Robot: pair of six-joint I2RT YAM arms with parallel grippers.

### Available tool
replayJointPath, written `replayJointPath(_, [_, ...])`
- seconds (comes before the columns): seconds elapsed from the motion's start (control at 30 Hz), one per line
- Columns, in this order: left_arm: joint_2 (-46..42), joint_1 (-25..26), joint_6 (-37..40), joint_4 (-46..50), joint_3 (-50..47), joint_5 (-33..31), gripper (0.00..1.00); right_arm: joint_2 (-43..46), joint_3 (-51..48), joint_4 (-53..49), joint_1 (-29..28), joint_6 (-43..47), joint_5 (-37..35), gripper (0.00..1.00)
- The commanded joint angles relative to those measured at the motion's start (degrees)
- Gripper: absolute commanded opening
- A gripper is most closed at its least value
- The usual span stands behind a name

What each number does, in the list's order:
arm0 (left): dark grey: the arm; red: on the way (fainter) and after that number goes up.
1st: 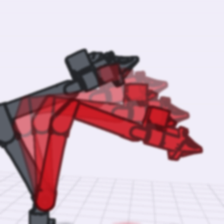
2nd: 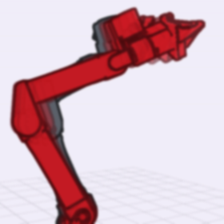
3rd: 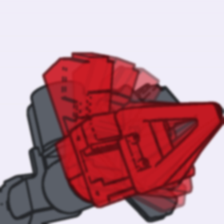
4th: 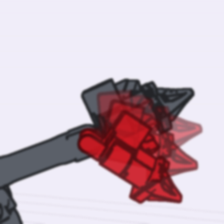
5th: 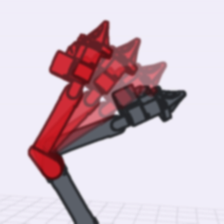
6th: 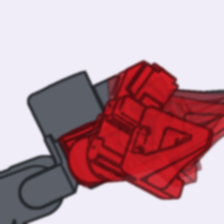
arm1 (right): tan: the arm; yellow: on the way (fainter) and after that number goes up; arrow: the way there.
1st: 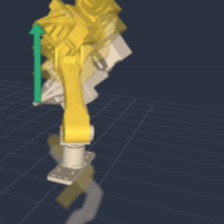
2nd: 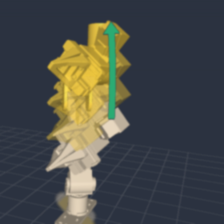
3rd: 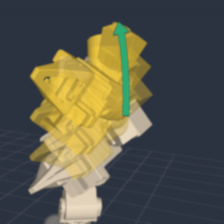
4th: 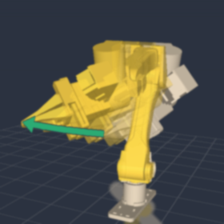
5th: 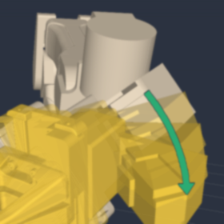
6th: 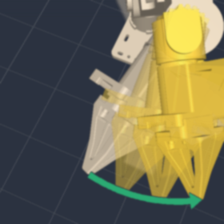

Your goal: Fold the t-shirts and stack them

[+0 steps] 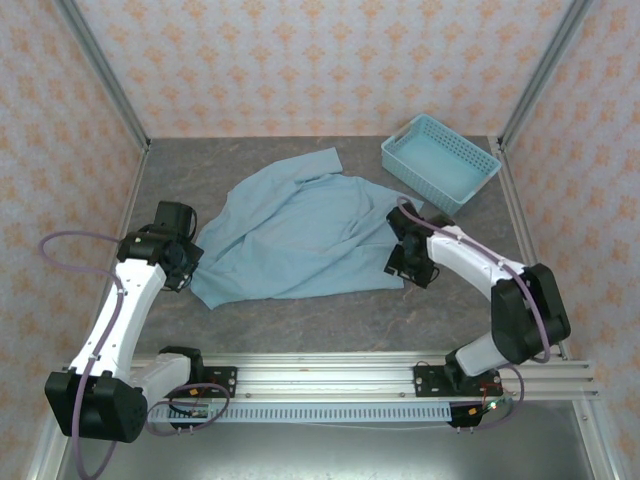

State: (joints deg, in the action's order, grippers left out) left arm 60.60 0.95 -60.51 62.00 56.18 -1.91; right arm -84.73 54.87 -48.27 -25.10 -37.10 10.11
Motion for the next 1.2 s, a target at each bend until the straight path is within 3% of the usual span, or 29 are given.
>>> replayJointPath(0.0, [0.0, -0.6, -0.7, -0.5, 0.4, -1.2, 0.0, -1.2, -1.1, 1.5, -0.8, -3.0, 2.5, 0.63])
replayJointPath(0.33, [0.1, -0.5, -0.6, -0.4, 1.0, -0.9, 0.0, -9.8, -3.1, 8.2, 0.4, -5.6, 5.1, 0.62])
replayJointPath(0.5, [0.4, -0.5, -0.8, -0.9, 1.0, -0.9, 0.0, -11.8, -2.9, 10.4, 1.1, -5.8, 4.2, 0.36])
replayJointPath(0.6, [0.6, -0.5, -0.6, -2.1, 1.0, -0.5, 0.0, -11.8, -0.7, 10.5, 1.3, -4.8, 2.4, 0.12])
replayJointPath(0.67, [0.7, -0.5, -0.2, -3.3, 1.3, -0.1, 0.0, -11.2, 2.5, 9.0, 1.3, -3.1, 1.2, 0.01])
replayJointPath(0.87, [2.8, -0.5, 0.4, -7.5, 7.8, 0.8, 0.0, -7.7, 19.8, 1.5, 1.3, 3.7, -3.6, 0.0])
replayJointPath(1.03, [6.1, -0.6, 0.9, -6.9, 24.1, -1.2, 0.0, -7.7, 40.5, -5.2, 1.5, 8.6, -6.4, 0.0])
replayJointPath(1.17, [6.4, -0.6, 2.5, -4.8, 37.6, -5.7, 0.0, -6.0, 50.7, -6.5, 1.7, 10.7, -7.1, 0.0])
